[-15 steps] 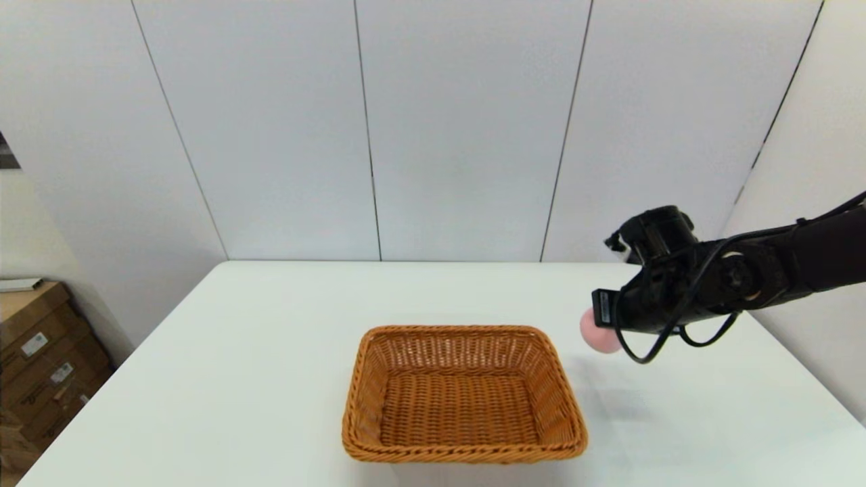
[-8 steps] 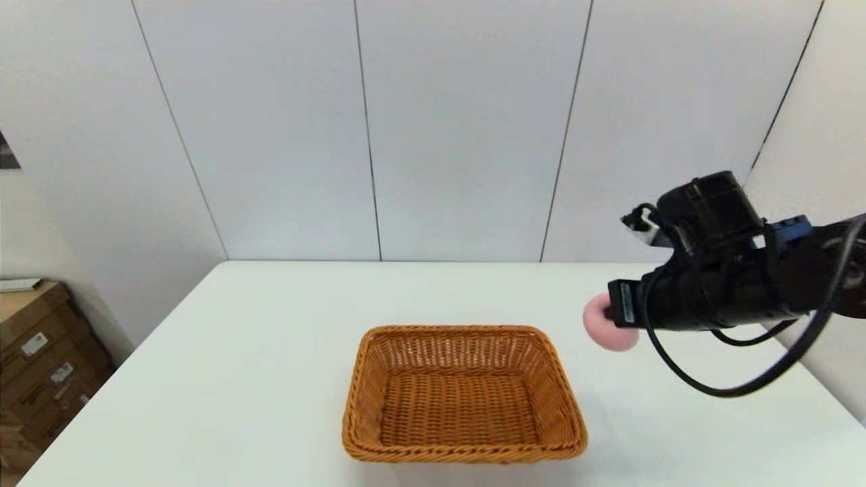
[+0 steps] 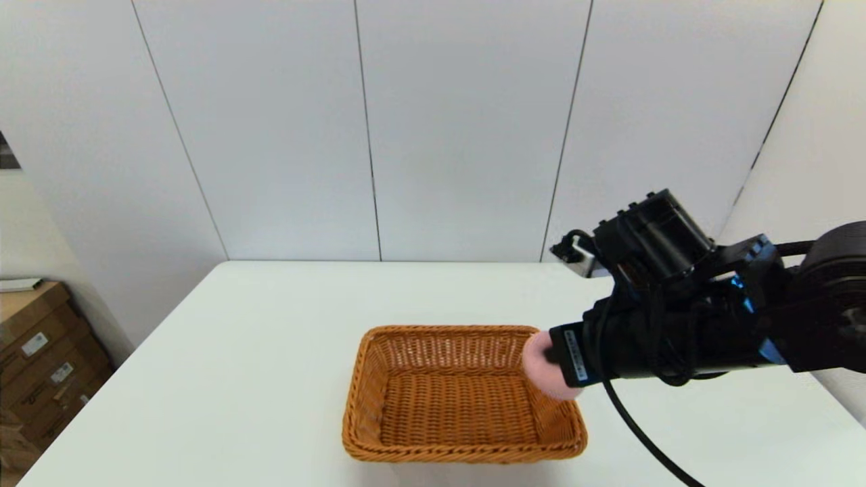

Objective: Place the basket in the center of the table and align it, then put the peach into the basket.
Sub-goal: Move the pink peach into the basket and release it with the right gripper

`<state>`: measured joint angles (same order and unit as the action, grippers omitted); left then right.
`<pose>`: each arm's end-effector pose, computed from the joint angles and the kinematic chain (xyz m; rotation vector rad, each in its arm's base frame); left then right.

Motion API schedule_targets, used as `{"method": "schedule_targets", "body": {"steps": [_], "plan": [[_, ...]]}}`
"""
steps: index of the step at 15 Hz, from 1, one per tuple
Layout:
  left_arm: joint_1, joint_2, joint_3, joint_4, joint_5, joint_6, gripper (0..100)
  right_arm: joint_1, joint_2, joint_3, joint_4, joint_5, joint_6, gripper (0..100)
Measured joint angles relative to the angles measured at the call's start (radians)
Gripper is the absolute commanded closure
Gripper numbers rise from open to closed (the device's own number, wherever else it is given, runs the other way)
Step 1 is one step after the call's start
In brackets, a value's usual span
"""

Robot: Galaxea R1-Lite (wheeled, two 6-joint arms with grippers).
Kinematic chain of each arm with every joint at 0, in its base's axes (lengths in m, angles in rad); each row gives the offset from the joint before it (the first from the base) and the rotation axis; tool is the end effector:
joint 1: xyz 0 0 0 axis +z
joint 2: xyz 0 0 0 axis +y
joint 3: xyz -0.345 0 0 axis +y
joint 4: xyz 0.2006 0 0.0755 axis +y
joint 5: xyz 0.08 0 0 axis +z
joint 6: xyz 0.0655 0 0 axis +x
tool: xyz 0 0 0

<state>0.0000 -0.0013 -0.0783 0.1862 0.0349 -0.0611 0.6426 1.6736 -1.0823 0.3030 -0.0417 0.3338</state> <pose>-0.0064 0.0023 0.0753 -0.0592 0.1055 0.0381 0.2699 0.1986 0.1806 0.0000 0.9317 0.4083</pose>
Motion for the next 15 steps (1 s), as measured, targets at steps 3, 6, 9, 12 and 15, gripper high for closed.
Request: {"method": "schedule_targets", "body": {"steps": [3, 6, 9, 12, 15], "plan": [[0.0, 0.0, 0.0, 0.0, 0.0, 0.0, 0, 0.038, 0.091, -0.06, -0.001, 0.003, -0.009, 100], [0.0, 0.0, 0.0, 0.0, 0.0, 0.001, 0, 0.049, 0.189, -0.113, -0.007, 0.005, -0.032, 0], [0.0, 0.0, 0.0, 0.0, -0.001, 0.002, 0, 0.051, 0.254, -0.141, -0.01, 0.008, -0.037, 0], [0.0, 0.0, 0.0, 0.0, -0.002, 0.003, 0, 0.046, 0.273, -0.15, -0.01, 0.009, -0.036, 0], [0.0, 0.0, 0.0, 0.0, -0.002, 0.003, 0, 0.029, 0.26, -0.164, -0.003, 0.034, -0.034, 0]]}}
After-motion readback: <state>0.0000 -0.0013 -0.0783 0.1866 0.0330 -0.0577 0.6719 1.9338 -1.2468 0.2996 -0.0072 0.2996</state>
